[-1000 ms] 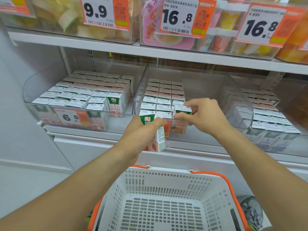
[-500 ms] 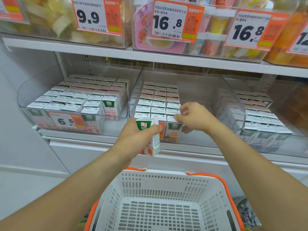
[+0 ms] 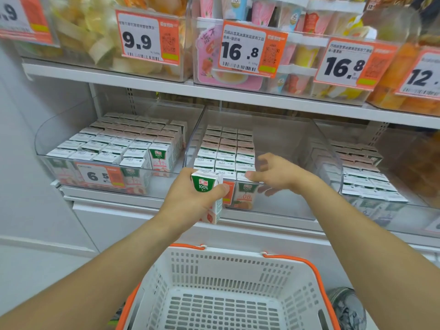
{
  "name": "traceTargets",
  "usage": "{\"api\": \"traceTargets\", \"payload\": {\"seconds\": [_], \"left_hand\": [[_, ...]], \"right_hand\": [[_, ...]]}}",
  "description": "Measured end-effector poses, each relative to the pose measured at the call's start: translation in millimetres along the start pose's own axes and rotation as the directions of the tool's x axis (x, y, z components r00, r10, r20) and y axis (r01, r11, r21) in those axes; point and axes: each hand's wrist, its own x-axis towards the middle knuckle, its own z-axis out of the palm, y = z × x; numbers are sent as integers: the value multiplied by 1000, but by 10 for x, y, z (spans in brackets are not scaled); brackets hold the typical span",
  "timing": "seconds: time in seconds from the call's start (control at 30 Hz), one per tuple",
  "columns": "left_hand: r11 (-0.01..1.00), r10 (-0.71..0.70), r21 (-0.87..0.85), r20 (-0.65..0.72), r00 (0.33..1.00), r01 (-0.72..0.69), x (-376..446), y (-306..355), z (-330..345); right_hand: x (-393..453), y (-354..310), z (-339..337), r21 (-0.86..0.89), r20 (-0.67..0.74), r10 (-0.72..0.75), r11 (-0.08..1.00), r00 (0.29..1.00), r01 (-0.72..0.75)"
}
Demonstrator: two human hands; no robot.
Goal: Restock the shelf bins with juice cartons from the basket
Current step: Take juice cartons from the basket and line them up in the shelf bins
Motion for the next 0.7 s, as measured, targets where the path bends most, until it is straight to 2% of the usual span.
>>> {"api": "traceTargets", "payload": {"seconds": [0.03, 0.1, 0.13, 0.17, 0.2, 0.23, 0.27, 0.3, 0.37, 0.43, 0.5, 0.6, 0.63, 0.7], "left_hand": [[1000, 16, 14, -8, 1000, -16, 1, 0, -24], [999, 48, 14, -32, 998, -48, 8, 4, -85], [998, 70, 9, -47, 996, -70, 12, 14, -114], [995, 96, 1, -63, 993, -96, 12, 34, -145], [992, 120, -21, -79, 990, -122, 9, 60, -175], [987, 138, -65, -97, 986, -145, -4, 92, -202], [979, 153, -115, -114, 982, -166, -18, 121, -241], [971, 169, -149, -127, 977, -188, -25, 144, -293], [956, 224, -162, -136, 965, -245, -31, 170, -407], [949, 278, -109, -152, 949, -295, -24, 192, -522], [964, 254, -33, -203, 946, -266, 44, 217, -680], [952, 184, -190, -271, 945, -240, 245, 205, -1040], [955, 205, -135, -341, 917, -264, 333, 169, -1174], [952, 296, 198, -400, 867, -234, 489, 1, -1405]], "right_hand": [[-52, -33, -5, -113, -121, -28, 994, 992, 14], [-208, -154, 17, -280, -360, -245, 949, 900, 146], [-306, -234, 57, -266, -373, -351, 927, 859, 263], [-413, -327, 114, -198, -303, -429, 902, 851, 384], [-516, -422, 199, -90, -173, -490, 872, 855, 481], [-598, -503, 306, 12, -44, -521, 853, 852, 522], [-656, -579, 414, 65, 25, -542, 839, 840, 540], [-690, -656, 513, 76, 22, -558, 828, 830, 555], [-680, -810, 655, 67, -92, -567, 817, 819, 573], [-637, -954, 747, 32, -187, -597, 790, 780, 612], [-579, -1087, 824, -22, -241, -644, 751, 726, 660], [-436, -1291, 883, -57, -322, -670, 719, 669, 692], [-376, -1364, 890, -44, -356, -661, 718, 661, 695], [-225, -1531, 912, -43, -402, -643, 725, 652, 688]]}}
